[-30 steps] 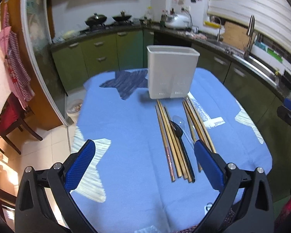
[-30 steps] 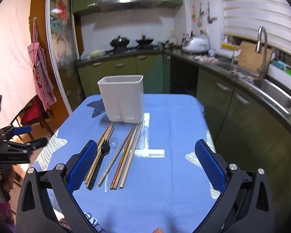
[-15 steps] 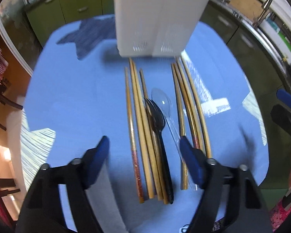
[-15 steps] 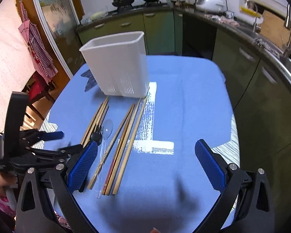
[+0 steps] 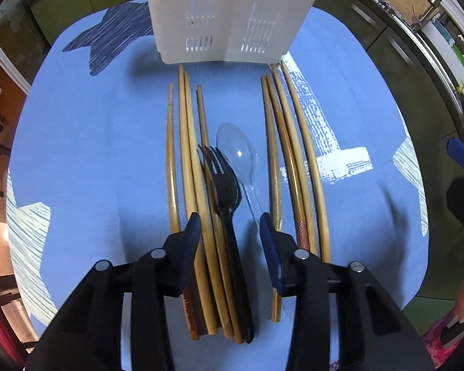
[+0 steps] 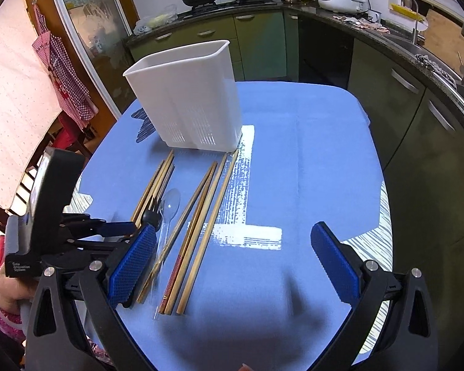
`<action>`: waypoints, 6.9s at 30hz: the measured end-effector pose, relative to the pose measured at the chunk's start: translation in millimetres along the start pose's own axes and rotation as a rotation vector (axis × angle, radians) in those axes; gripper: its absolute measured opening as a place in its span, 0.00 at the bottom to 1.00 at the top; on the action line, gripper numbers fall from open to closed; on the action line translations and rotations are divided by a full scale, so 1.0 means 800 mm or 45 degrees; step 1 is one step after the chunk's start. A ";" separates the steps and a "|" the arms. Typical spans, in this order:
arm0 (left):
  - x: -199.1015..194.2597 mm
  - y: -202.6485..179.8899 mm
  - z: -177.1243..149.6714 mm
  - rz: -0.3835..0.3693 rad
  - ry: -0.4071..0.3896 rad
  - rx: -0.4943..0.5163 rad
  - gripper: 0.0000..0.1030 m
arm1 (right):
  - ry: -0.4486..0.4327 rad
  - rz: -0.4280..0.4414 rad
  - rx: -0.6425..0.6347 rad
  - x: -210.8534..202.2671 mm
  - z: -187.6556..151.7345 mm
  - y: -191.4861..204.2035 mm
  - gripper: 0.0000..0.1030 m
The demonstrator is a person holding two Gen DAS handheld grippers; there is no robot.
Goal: Organize utensils
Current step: 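Grasp the black fork with the left gripper while the right tool approaches the utensils, then grasp the clear plastic spoon with the right gripper while the left gripper holds the fork, then lower the fork into the white caddy and open the left gripper while the right gripper carries the spoon, then lower the spoon into the white caddy and open the right gripper, then grasp a wooden chopstick with the left gripper while the right gripper grasps another chopstick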
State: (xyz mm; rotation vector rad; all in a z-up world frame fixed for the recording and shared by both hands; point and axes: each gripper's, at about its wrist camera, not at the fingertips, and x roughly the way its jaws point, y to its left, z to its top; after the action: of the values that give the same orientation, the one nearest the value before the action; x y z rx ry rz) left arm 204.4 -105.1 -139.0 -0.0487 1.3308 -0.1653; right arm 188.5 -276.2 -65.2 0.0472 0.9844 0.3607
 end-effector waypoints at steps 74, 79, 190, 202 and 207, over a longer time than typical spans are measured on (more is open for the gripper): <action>-0.108 0.075 -0.018 -0.026 -0.335 -0.013 0.04 | 0.503 -0.082 -0.222 0.179 0.016 0.126 0.11; -0.108 0.075 -0.017 -0.024 -0.335 -0.014 0.04 | 0.416 -0.042 -0.189 0.163 0.016 0.124 0.09; 0.001 0.058 0.042 0.113 -0.076 0.018 0.13 | -0.230 -0.052 0.007 0.008 0.051 -0.013 0.34; 0.010 0.049 0.038 0.124 -0.032 0.018 0.08 | -0.116 -0.064 -0.036 0.030 0.044 -0.001 0.34; 0.009 0.051 0.036 0.123 -0.042 0.020 0.06 | -0.015 -0.074 -0.049 0.063 0.036 0.003 0.34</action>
State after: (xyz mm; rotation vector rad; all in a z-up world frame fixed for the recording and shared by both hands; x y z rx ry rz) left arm 237.8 -67.7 -144.0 0.0260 1.2961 -0.0931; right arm 236.9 -254.2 -89.2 -0.0143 0.9648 0.3252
